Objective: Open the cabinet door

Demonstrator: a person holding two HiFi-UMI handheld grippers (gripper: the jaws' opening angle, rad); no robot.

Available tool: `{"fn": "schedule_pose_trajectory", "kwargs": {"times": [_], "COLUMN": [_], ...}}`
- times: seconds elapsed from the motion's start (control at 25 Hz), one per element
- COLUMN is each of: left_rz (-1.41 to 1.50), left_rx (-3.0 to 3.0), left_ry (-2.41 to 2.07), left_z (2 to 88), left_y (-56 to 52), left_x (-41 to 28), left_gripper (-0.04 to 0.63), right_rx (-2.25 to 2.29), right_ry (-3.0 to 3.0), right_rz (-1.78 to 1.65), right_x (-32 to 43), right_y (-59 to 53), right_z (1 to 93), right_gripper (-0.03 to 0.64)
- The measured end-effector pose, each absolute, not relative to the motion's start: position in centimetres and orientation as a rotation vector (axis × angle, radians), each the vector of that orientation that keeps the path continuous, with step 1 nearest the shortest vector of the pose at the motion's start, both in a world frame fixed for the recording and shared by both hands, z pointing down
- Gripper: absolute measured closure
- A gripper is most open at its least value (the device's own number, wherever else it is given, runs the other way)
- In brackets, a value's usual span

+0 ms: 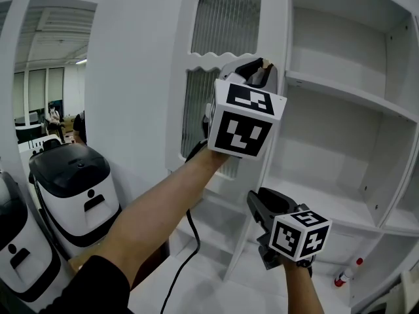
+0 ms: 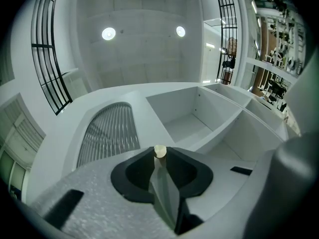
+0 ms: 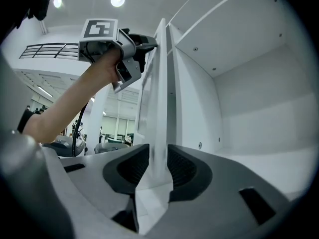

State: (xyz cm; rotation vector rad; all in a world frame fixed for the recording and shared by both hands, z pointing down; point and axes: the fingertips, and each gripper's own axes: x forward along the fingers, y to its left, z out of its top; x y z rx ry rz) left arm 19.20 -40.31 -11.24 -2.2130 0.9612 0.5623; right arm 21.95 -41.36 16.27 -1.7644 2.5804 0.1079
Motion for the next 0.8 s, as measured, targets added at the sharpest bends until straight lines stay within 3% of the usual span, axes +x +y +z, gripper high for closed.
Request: {"fn": "schedule_pose_trajectory", "kwargs": {"times": [0.8], "left_rz": [0.560], "left_rx": [-2.262], "left_ry": [0.995], "left_z": [-10.52], "left_y": [-39.92], "left_x": [18.67], "left_gripper": [0.512], "right_rx": [-1.707], "right_ry": [2.593], "right_rz": [0.087], "right_x": [21.74], "right_y": [-41.78], "right_z": [16.74], "right_gripper": [0.525]}}
